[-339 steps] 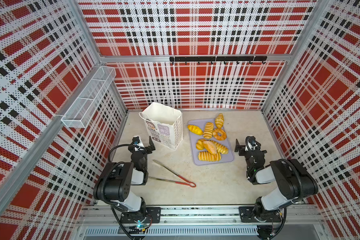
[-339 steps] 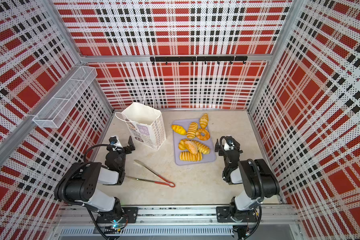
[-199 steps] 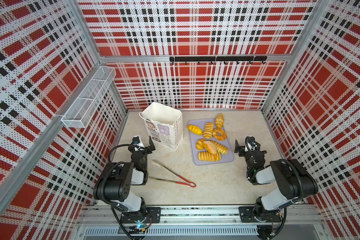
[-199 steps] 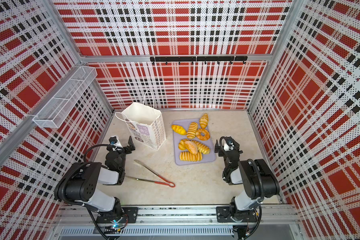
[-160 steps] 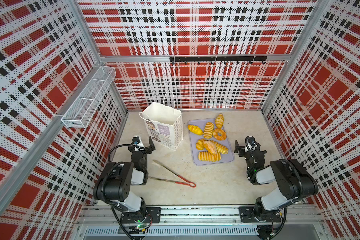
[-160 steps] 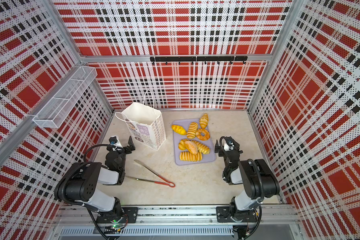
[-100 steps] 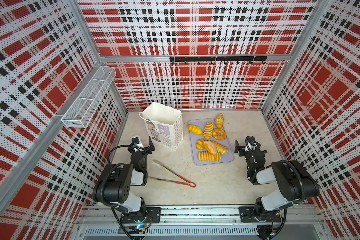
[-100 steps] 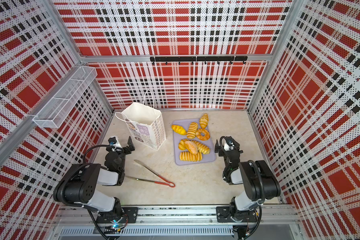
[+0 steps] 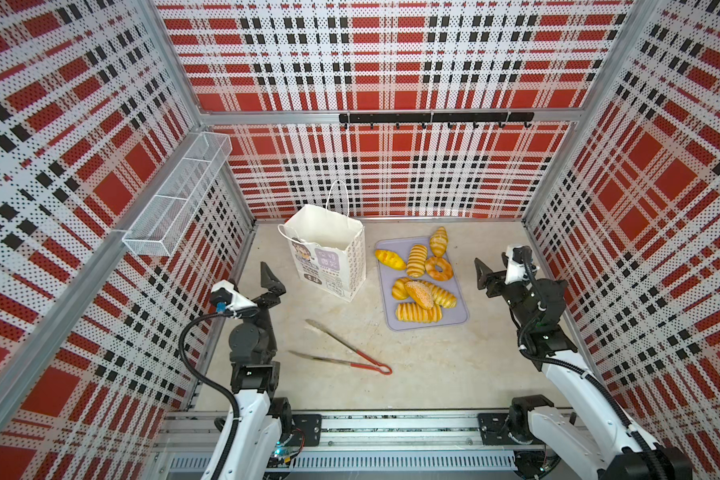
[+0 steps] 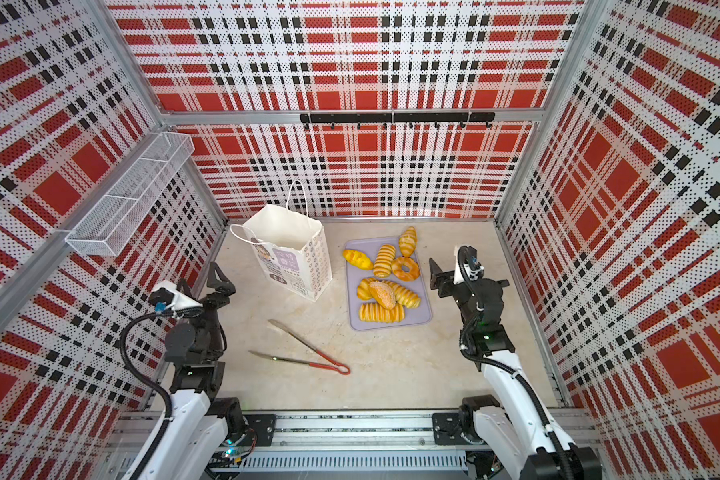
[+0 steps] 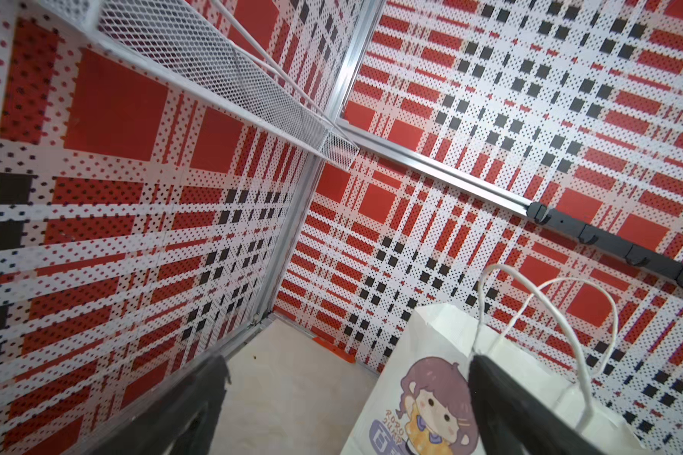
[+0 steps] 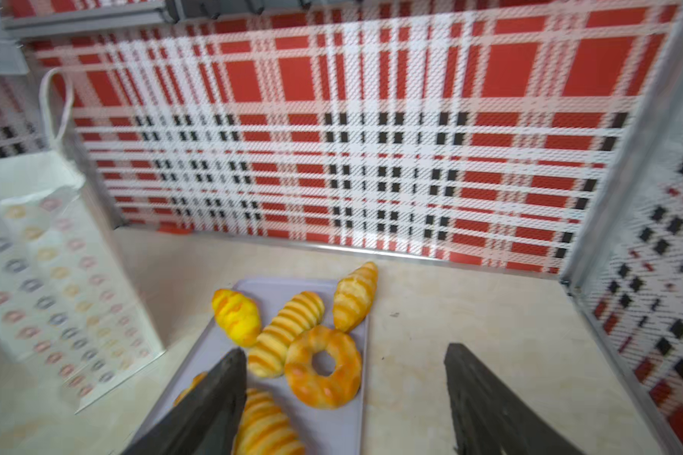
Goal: Place the fake bread into the paper bag
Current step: 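Grasp the red-handled tongs with the right gripper while the left arm advances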
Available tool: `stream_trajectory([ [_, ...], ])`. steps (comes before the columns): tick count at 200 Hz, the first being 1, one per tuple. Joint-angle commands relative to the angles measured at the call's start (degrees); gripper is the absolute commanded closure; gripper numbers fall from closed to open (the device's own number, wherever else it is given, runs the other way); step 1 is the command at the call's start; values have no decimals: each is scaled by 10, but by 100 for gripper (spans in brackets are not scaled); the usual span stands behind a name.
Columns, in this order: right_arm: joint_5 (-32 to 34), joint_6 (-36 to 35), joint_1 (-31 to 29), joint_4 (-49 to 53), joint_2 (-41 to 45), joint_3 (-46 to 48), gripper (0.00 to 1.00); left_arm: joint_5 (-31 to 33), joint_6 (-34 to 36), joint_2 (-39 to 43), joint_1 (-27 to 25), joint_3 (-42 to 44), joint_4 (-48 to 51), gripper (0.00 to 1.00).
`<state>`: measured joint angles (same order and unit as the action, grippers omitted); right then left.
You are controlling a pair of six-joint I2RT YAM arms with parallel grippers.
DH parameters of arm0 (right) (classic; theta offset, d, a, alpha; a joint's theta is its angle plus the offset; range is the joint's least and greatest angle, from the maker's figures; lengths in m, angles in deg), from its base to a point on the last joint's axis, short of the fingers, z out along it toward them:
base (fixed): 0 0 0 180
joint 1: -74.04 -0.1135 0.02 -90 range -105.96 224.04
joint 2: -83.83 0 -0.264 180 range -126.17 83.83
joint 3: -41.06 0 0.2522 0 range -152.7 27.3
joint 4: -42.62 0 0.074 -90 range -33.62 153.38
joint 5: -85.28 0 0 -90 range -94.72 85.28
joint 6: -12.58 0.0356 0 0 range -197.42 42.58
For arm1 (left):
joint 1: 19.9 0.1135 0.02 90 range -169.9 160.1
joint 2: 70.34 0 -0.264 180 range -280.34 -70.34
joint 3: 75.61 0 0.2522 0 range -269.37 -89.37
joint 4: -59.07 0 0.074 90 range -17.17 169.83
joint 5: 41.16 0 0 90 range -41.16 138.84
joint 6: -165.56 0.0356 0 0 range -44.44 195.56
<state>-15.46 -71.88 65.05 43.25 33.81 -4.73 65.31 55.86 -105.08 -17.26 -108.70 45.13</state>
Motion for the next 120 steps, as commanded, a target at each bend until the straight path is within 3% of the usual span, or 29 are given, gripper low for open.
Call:
stream_trajectory([
  [1,-87,-9,-70,188,16,-25,19,-81,-102,-13,9,-60,275,0],
  [29,-78,-3,-210,224,19,-24,19,-198,-204,-60,12,-88,381,6],
  [64,-43,36,-343,217,-46,-26,22,-298,-315,-67,12,-43,390,11],
  [85,-59,87,-393,191,-112,-28,29,-330,-330,-77,4,-37,403,13],
  [120,-71,155,-472,131,-226,-42,32,-329,-323,-107,-32,-51,450,15],
])
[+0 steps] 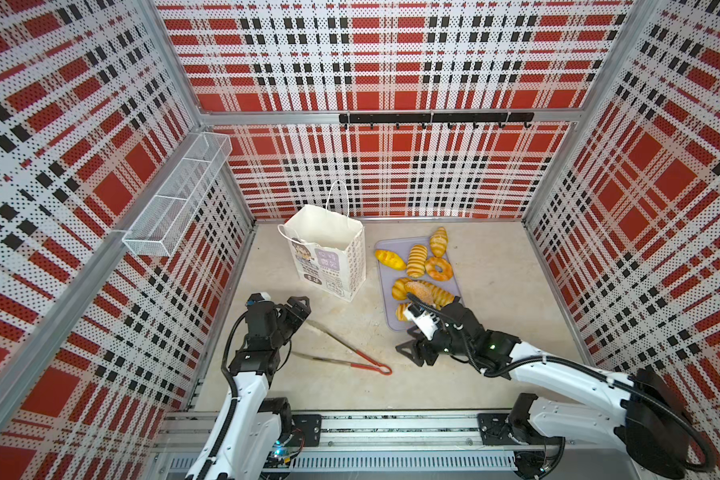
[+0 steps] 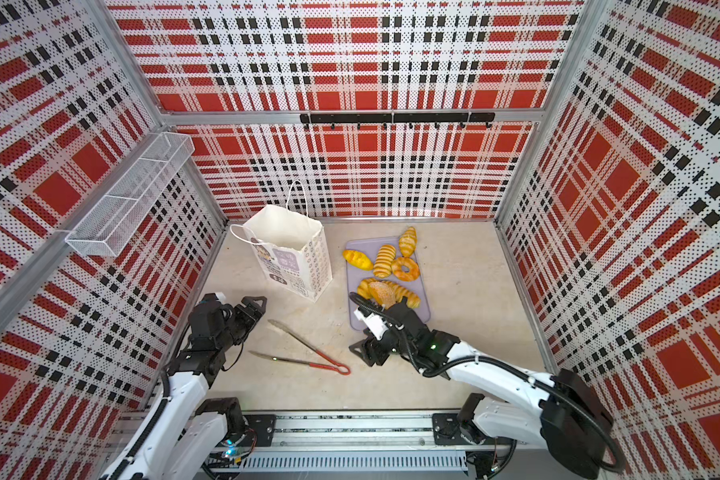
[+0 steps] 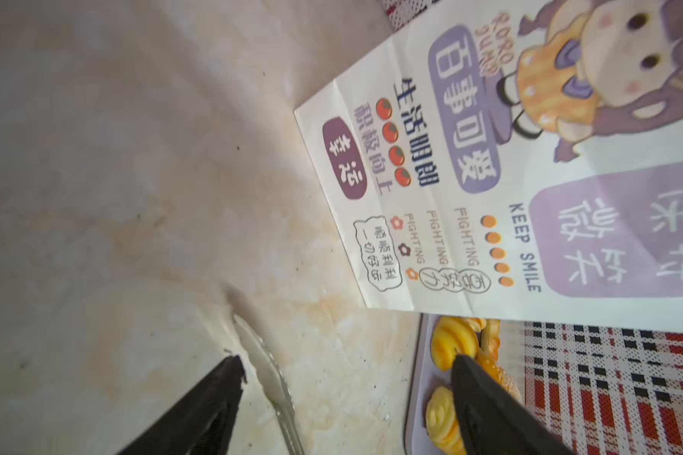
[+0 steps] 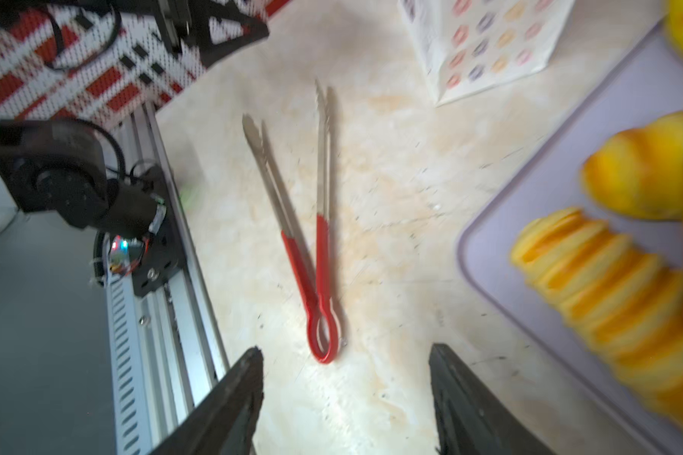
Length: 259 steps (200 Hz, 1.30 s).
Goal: Place the fake bread into the paper bag
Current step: 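Grasp the red-handled tongs with the right gripper while the left arm advances, then lift the tongs upright with the right gripper while the left gripper approaches them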
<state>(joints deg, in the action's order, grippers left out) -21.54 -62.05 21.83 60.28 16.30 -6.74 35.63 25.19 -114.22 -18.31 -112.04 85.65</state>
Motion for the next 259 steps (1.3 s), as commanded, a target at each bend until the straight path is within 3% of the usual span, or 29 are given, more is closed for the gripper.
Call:
stream_trajectory([
  [1,-9,57,-42,-40,-54,-24,33,-33,-16,-16,-23,-18,47,16],
  [29,8,87,-67,-40,-133,-63,38,-13,-15,-52,-66,-38,74,17],
  [78,58,117,-69,-76,-179,-79,53,20,-6,-78,-115,-63,89,18],
  [187,48,95,-88,-48,-305,-148,59,-1,17,-84,-118,-54,95,16],
  [259,84,67,-103,-10,-357,-186,69,-17,35,-88,-118,-61,109,16],
])
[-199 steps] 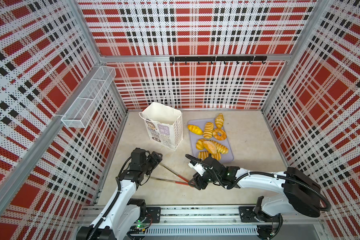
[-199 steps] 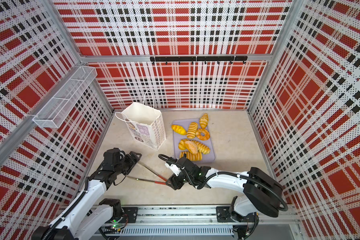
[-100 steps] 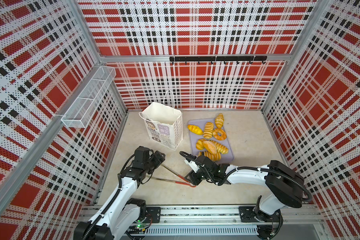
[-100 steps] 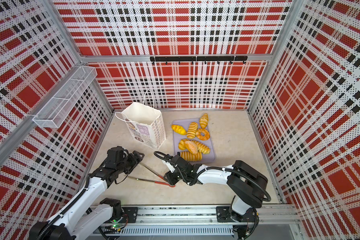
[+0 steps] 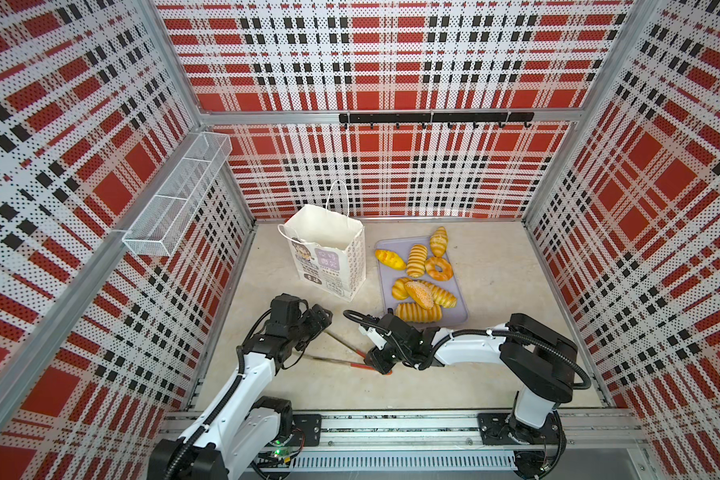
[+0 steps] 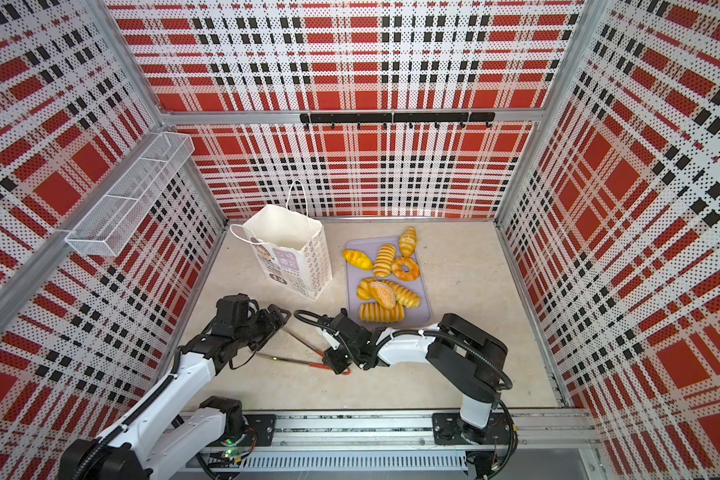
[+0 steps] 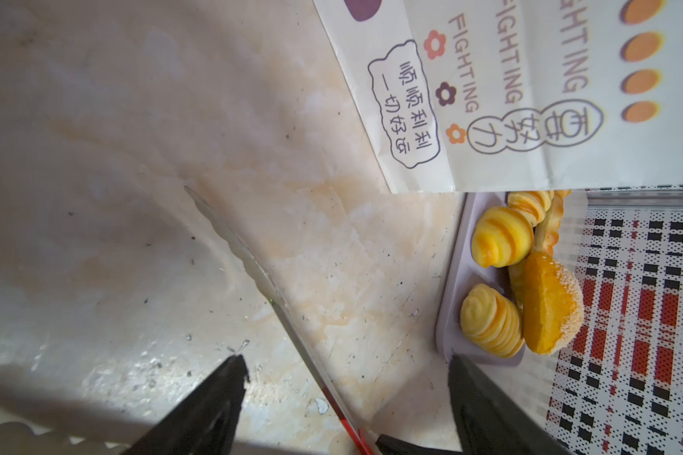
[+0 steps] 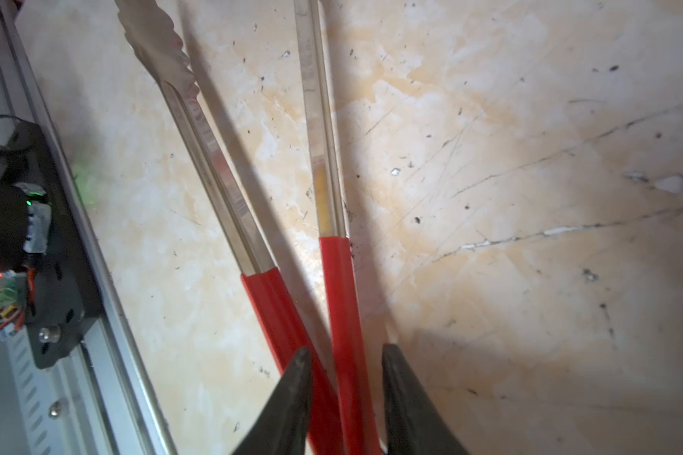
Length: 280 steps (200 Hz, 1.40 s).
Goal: Place the fake bread into the paper bag
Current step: 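Lift the tongs upright with the right gripper while the left gripper approaches them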
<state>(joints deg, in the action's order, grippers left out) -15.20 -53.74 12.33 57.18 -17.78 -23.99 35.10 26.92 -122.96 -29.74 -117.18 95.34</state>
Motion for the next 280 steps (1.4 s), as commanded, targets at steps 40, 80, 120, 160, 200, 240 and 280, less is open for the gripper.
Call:
stream_trajectory([
  [40,48,-36,-21,36,-32,-22,72,-8,27,6,-3,-14,28,15],
  [80,83,-46,-24,39,-22,-18,81,1,27,22,-2,-40,45,15],
  [120,111,-45,-24,40,13,-1,91,3,44,27,4,-103,68,15],
  [160,130,-11,-24,42,98,39,97,8,56,29,4,-167,92,15],
  [200,155,46,-12,97,245,98,100,15,73,28,5,-229,107,14],
  [240,157,119,60,195,457,162,100,41,55,55,1,-234,76,13],
  [280,158,135,167,291,621,137,100,-29,-32,104,-7,-137,-91,13],
])
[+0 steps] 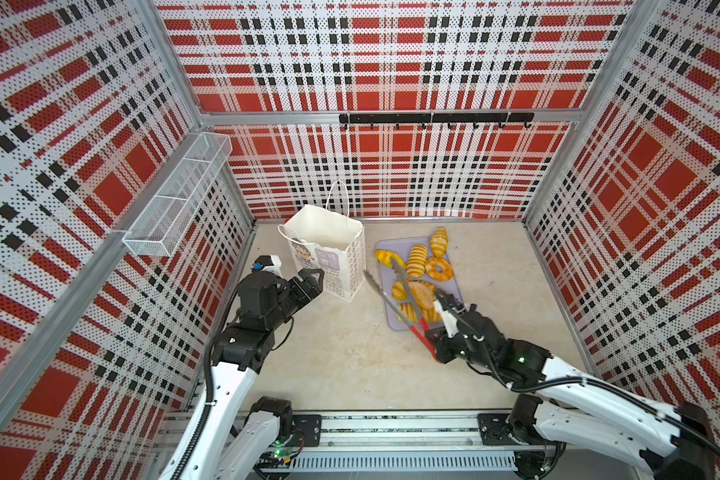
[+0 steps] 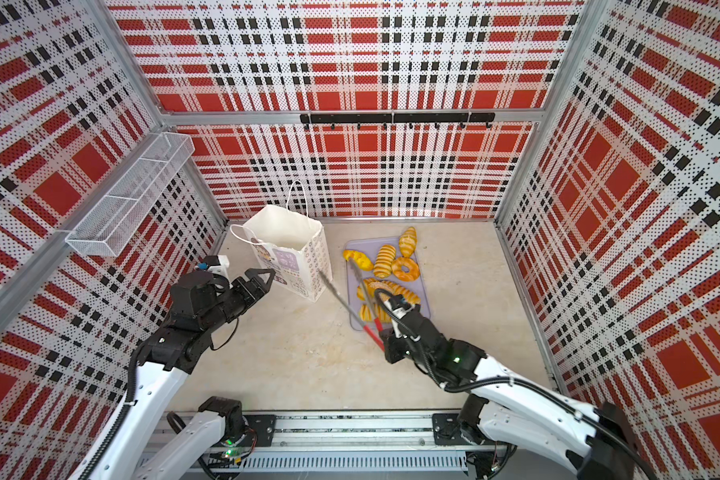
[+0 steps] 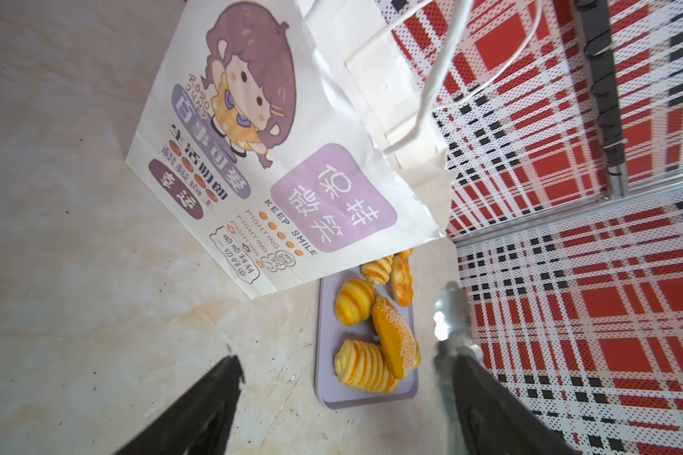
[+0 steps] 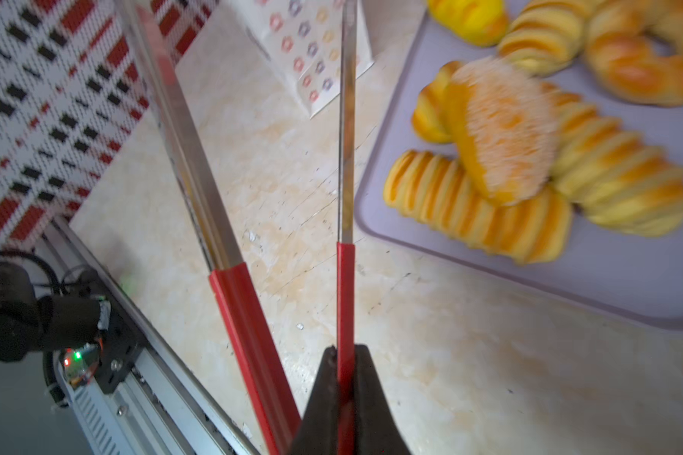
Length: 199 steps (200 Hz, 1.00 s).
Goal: Place the fake bread into the paper bag
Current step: 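Lift the tongs upright with the right gripper while the left gripper approaches them, then grasp the metal arms of the tongs with the left gripper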
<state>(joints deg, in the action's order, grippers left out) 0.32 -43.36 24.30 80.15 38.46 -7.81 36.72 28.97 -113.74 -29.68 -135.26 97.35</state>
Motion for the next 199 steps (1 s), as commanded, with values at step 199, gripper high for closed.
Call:
stream_trajectory([
  [199,20,60,98,-4,-122,-291,100,65,-128,-283,-401,-52,-591,19],
])
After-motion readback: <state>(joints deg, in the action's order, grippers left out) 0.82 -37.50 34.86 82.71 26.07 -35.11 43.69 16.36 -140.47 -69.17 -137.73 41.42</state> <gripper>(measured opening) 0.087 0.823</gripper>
